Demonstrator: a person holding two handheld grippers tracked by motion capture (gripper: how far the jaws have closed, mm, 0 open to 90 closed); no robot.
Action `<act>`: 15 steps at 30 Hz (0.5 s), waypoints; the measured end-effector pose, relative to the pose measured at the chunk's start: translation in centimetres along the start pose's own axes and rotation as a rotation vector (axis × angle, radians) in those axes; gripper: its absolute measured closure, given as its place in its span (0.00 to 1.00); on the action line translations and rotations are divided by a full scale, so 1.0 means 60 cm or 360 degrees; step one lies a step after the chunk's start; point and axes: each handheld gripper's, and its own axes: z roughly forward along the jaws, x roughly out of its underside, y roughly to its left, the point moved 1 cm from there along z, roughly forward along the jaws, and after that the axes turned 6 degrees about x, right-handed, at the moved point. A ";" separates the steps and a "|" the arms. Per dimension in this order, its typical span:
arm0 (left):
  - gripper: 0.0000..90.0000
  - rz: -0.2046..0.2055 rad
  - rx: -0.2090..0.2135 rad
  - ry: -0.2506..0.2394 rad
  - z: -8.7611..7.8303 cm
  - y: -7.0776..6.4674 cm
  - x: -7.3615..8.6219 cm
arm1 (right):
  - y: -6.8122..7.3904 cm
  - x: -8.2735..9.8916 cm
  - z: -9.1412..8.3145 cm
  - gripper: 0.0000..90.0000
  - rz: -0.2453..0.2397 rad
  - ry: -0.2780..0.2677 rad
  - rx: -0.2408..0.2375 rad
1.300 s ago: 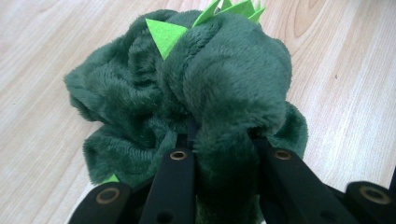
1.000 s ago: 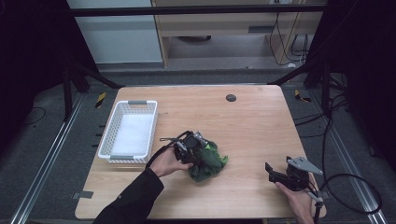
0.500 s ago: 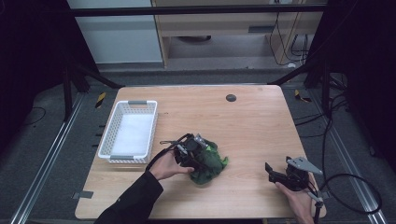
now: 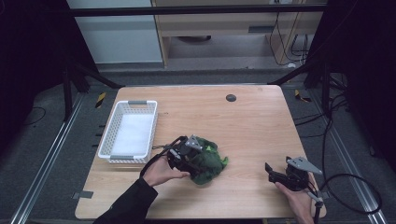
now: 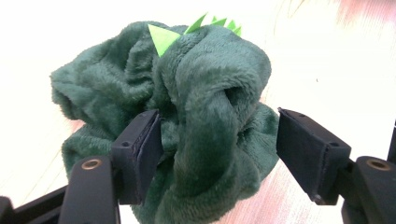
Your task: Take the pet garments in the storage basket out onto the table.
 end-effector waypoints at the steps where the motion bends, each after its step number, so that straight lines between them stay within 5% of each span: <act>1: 0.33 -0.0004 -0.0007 -0.0015 -0.003 -0.001 0.001 | 0.000 0.000 0.000 0.13 0.0000 0.0000 0.0001; 15: 0.28 -0.0095 -0.0118 -0.0266 -0.056 -0.010 0.038 | 0.001 0.000 0.000 0.12 0.0000 0.0003 -0.0001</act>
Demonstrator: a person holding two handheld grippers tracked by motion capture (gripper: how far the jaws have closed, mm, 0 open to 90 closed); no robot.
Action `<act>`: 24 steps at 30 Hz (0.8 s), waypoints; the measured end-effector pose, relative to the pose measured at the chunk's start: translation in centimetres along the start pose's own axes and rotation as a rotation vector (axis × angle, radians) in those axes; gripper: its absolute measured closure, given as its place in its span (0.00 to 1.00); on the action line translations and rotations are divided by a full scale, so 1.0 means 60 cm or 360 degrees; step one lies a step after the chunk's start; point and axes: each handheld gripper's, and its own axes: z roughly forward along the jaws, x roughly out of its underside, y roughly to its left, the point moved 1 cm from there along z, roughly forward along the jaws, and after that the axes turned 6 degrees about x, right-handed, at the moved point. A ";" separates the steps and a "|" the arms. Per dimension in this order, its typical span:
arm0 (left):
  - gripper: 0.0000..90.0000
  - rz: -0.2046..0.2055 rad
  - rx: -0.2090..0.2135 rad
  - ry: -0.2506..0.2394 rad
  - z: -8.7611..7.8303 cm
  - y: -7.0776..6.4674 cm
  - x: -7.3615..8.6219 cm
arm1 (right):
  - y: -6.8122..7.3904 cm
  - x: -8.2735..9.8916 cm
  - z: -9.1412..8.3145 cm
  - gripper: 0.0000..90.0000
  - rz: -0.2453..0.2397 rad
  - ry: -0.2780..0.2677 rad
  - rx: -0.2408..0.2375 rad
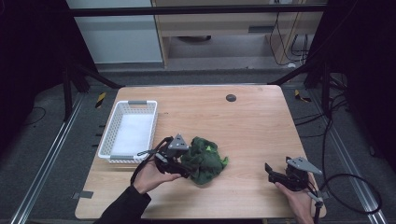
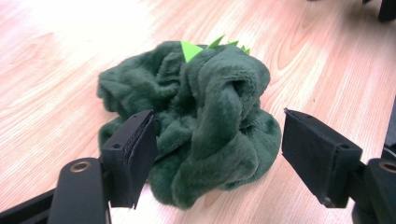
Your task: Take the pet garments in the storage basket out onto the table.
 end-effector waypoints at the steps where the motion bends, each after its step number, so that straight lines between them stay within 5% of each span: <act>1: 0.28 -0.0015 -0.0010 -0.0021 -0.004 0.000 0.004 | 0.000 0.000 0.000 0.12 -0.0001 -0.0001 0.0001; 9: 0.27 -0.0143 -0.0136 -0.0168 -0.036 0.009 0.045 | 0.001 0.000 0.000 0.12 0.0002 -0.0003 0.0000; 24: 0.28 -0.0318 -0.0280 -0.0271 -0.058 0.019 0.141 | 0.001 0.000 0.000 0.12 0.0008 -0.0001 -0.0006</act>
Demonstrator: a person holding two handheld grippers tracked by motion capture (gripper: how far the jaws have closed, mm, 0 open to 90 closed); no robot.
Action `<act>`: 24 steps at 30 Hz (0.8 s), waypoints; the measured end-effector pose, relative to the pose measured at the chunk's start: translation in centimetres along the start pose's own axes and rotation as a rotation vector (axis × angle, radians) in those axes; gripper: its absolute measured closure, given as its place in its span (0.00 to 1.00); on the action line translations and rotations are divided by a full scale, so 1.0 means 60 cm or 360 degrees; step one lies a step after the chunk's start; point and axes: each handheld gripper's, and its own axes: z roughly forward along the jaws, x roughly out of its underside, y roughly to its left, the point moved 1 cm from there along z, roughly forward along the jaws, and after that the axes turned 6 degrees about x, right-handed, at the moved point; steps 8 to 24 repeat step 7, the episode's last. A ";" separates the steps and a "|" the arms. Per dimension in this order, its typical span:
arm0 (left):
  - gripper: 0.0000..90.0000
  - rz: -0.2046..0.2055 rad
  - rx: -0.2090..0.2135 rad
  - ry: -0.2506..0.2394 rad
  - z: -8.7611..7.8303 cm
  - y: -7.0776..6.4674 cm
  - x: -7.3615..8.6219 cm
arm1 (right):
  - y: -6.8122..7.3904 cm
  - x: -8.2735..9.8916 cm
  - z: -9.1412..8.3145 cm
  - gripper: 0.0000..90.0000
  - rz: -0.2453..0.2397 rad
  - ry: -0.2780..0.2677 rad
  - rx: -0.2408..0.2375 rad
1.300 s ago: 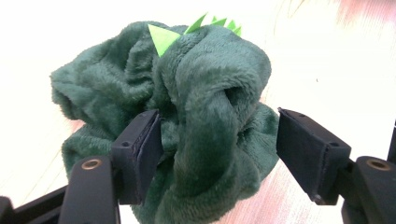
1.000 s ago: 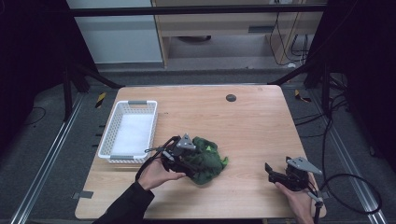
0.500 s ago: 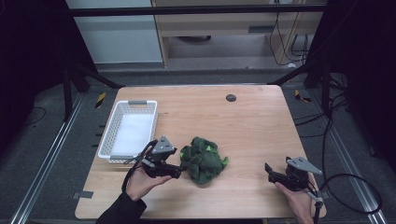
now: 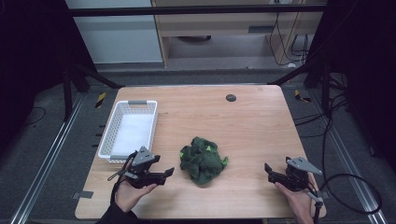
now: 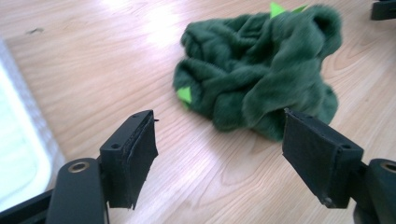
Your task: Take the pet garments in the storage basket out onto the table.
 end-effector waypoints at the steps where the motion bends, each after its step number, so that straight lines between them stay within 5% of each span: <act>1: 0.29 -0.0006 -0.0015 -0.0006 -0.002 0.001 0.005 | 0.000 0.000 0.000 0.12 0.0001 0.0000 -0.0001; 7: 0.30 -0.0022 -0.0075 0.0019 -0.010 0.009 0.037 | 0.000 0.000 0.000 0.12 -0.0007 -0.0003 -0.0004; 24: 0.30 -0.0022 -0.0075 0.0019 -0.010 0.009 0.037 | 0.000 0.000 0.000 0.12 -0.0007 -0.0003 -0.0004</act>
